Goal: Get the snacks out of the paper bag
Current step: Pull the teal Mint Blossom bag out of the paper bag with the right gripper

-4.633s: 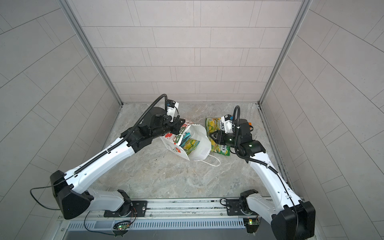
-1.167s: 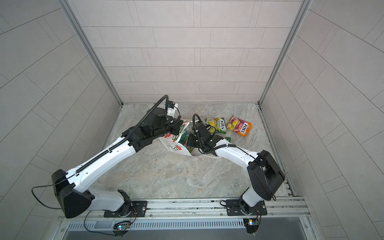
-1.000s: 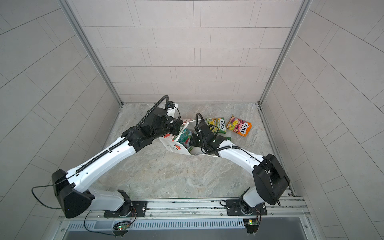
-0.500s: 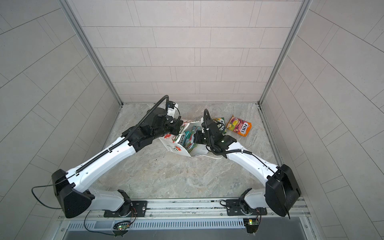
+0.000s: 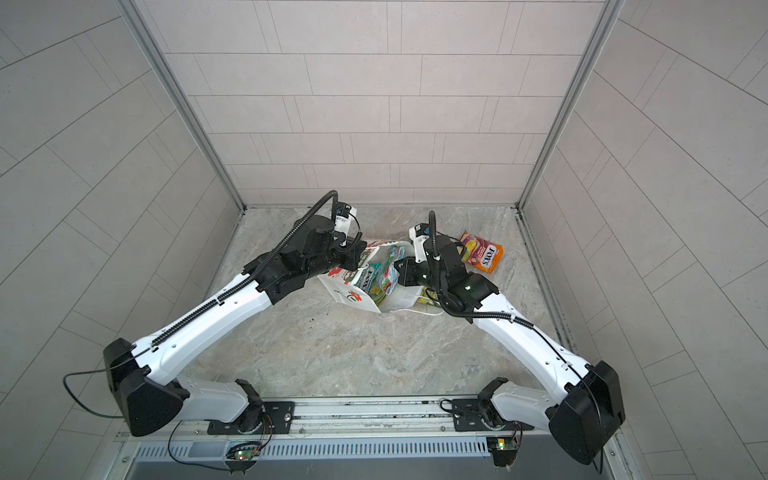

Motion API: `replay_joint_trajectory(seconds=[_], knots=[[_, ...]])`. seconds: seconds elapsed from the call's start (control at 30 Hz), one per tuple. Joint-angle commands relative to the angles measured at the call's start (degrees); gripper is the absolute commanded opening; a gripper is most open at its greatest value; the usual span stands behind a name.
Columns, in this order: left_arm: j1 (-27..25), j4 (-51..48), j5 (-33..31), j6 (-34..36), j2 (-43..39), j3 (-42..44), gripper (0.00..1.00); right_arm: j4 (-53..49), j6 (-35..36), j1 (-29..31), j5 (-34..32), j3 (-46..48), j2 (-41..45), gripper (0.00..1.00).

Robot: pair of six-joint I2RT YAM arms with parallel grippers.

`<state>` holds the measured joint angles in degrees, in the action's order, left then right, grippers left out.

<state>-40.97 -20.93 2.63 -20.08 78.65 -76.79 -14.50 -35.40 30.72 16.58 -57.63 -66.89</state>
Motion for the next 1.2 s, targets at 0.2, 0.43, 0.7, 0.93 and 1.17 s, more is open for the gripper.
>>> replay_joint_trajectory(seconds=[0.2,0.43,0.7,0.93,1.17], knots=[[-0.1,-0.6,0.3,-0.5,-0.9,0.2,0.00,-1.8,2.7,-1.6,2.5,-5.3,5.4,0.00],[-0.1,-0.5,0.3,-0.7,-0.9,0.3,0.00,-5.1,3.7,-3.3,4.7,-9.3,7.5,0.00],[-0.1,-0.5,0.7,-0.8,-1.0,0.4,0.00,-10.0,5.9,-8.2,4.8,-13.5,10.2,0.00],[-0.1,-0.3,0.6,-0.8,-1.1,0.5,0.00,-14.3,8.2,-15.8,6.7,-17.0,11.0,0.00],[-0.1,-0.2,0.6,-0.8,-1.2,0.3,0.00,-19.0,11.4,-25.1,6.5,-17.1,9.7,0.00]])
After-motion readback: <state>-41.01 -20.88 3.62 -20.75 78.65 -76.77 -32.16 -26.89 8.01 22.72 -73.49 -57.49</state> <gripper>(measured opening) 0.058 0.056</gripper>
